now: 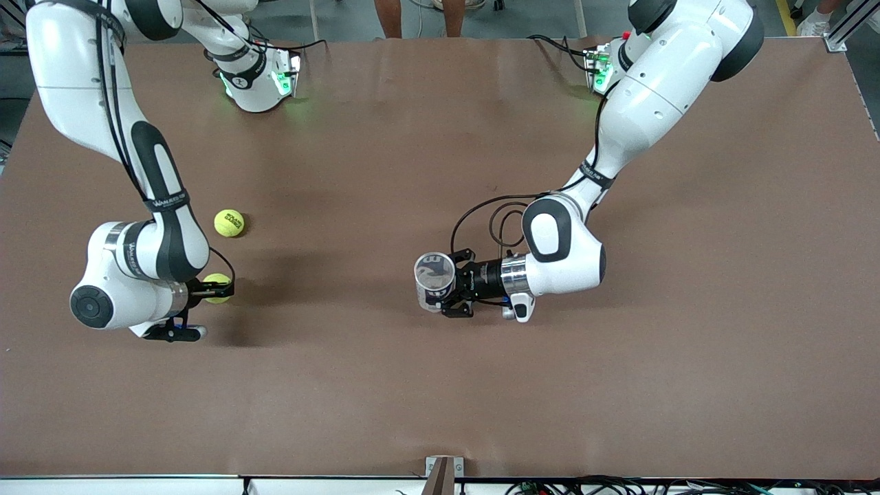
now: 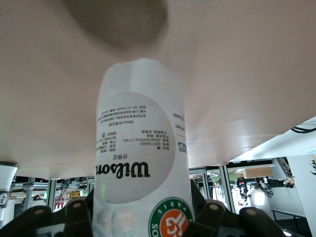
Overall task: Insert tennis ball vertically with right arm
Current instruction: 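Carry the tennis ball with the right gripper over the tube opening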
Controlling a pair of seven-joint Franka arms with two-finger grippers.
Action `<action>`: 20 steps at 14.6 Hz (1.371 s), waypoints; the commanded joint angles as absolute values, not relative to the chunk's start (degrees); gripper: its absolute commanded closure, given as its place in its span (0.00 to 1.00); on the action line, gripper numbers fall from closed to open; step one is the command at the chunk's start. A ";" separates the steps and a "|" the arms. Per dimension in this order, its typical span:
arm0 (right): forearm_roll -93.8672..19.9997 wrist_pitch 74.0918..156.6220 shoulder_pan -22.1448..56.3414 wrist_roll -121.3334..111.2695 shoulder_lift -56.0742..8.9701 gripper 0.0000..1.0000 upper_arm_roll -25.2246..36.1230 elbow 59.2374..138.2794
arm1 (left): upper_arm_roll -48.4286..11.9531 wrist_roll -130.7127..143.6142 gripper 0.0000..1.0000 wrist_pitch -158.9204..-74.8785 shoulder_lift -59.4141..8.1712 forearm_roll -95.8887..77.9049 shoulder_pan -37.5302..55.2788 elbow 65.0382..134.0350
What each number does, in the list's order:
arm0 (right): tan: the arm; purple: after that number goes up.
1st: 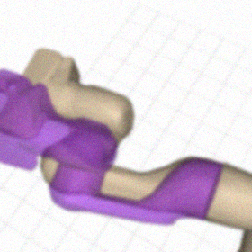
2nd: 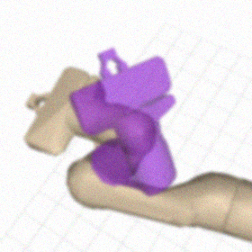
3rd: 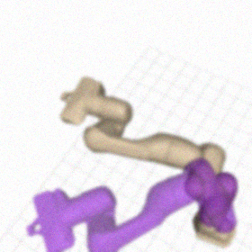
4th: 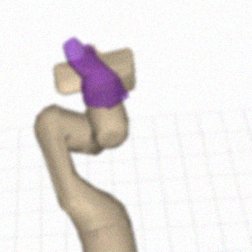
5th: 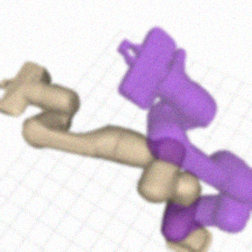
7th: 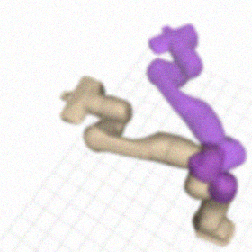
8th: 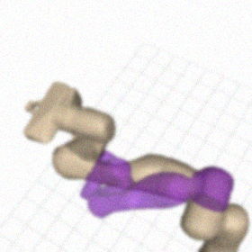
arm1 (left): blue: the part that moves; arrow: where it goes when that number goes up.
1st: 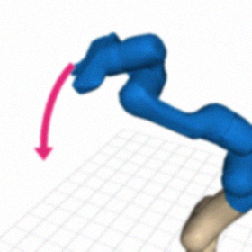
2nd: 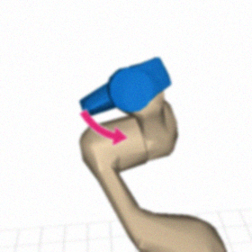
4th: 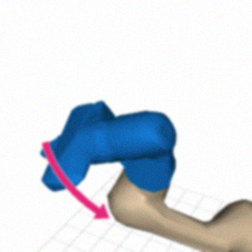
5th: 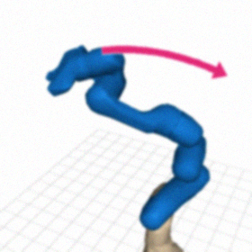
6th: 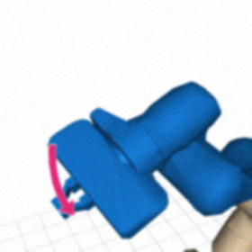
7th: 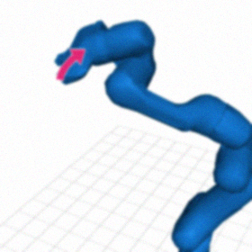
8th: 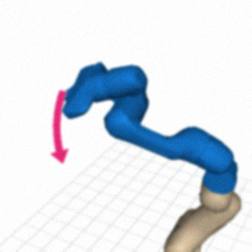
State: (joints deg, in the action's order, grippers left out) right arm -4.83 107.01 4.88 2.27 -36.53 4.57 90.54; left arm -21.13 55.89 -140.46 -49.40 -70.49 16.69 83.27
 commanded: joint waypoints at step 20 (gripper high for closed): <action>-12.04 112.75 38.23 58.79 -31.64 0.51 4.66 74.09 | -14.50 60.91 0.34 -140.80 -49.31 -70.93 23.20 82.79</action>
State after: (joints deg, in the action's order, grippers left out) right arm -10.90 111.12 37.21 57.12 -30.51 4.01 75.64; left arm -14.72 60.06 -140.69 -49.45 -70.49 22.84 83.21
